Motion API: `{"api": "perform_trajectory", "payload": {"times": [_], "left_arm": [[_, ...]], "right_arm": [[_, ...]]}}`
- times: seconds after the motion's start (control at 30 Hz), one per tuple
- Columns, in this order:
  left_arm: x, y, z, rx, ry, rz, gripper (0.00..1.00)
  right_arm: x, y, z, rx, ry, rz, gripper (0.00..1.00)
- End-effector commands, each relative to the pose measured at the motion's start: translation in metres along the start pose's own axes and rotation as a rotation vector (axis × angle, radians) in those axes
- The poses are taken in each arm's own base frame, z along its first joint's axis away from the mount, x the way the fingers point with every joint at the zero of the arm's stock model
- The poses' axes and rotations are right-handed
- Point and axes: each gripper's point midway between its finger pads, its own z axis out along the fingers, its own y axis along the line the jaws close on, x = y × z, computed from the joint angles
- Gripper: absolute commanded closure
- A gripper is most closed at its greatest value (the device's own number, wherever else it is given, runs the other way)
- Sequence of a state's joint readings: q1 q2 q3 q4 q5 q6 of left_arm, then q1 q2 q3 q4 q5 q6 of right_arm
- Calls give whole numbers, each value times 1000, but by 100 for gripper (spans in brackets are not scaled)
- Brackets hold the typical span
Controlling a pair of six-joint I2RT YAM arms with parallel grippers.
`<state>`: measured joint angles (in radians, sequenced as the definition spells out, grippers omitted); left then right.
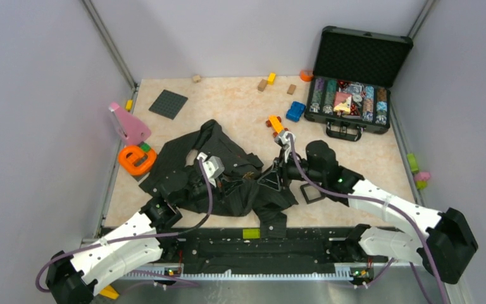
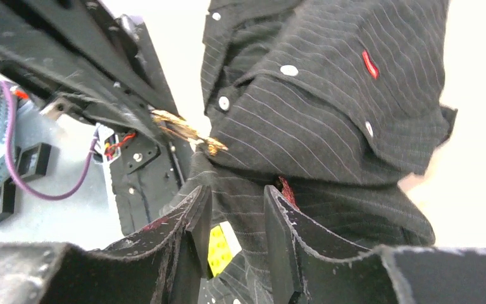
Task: Remove the brooch from the garment
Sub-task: Remove the brooch from the clothes.
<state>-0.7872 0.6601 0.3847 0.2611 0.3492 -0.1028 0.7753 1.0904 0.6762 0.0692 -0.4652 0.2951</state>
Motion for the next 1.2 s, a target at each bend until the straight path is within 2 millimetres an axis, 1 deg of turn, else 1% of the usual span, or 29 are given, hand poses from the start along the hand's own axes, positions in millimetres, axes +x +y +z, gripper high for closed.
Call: {"api": "perform_trajectory", "payload": {"times": [0.0, 0.07, 0.1, 0.17, 0.23, 0.33, 0.47, 0.53, 0.6, 0.7, 0.73, 0.8, 0.87, 0.9, 0.93, 1.03, 1.1, 1.13, 1.17], "left_arm": [[-32, -22, 3, 119, -62, 38, 100], [-31, -26, 3, 149, -47, 58, 100], [-30, -27, 4, 157, -39, 66, 100], [-32, -29, 4, 173, -30, 82, 100], [-33, -31, 4, 193, -27, 90, 100], [-34, -39, 4, 240, -28, 98, 100], [-31, -46, 4, 287, -9, 102, 100], [-30, -46, 4, 293, -3, 103, 100], [-29, -46, 4, 292, -3, 104, 100], [-29, -45, 5, 288, -5, 104, 100], [-31, -44, 5, 285, -10, 118, 100], [-32, -44, 6, 285, -13, 135, 100], [-34, -43, 6, 282, -17, 141, 100], [-33, -43, 6, 281, -17, 144, 100], [-33, -43, 6, 283, -18, 146, 100], [-32, -43, 6, 283, -15, 148, 99], [-32, -41, 6, 271, -16, 146, 76], [-31, -40, 5, 261, -18, 145, 65], [-32, -37, 4, 241, -25, 148, 58]], "right_arm": [[-30, 32, -13, -169, -135, -219, 61], [-30, 40, -14, -223, -157, -280, 54], [-27, 43, -15, -252, -166, -306, 52], [-30, 48, -18, -273, -197, -341, 52], [-32, 46, -17, -265, -209, -370, 52], [-37, 44, -15, -251, -217, -395, 61], [-37, 59, -18, -339, -238, -436, 65], [-35, 60, -17, -348, -232, -444, 69], [-31, 62, -15, -362, -214, -456, 75], [-30, 67, -14, -386, -201, -460, 85], [-28, 69, -15, -399, -195, -461, 86], [-27, 70, -15, -409, -185, -458, 84], [-24, 71, -16, -420, -173, -464, 76], [-22, 71, -16, -422, -166, -461, 75], [-21, 71, -16, -420, -162, -459, 78], [-23, 71, -16, -415, -170, -463, 100], [-28, 70, -17, -399, -182, -467, 100], [-33, 65, -17, -358, -197, -466, 100], [-37, 59, -17, -315, -212, -463, 100]]}}
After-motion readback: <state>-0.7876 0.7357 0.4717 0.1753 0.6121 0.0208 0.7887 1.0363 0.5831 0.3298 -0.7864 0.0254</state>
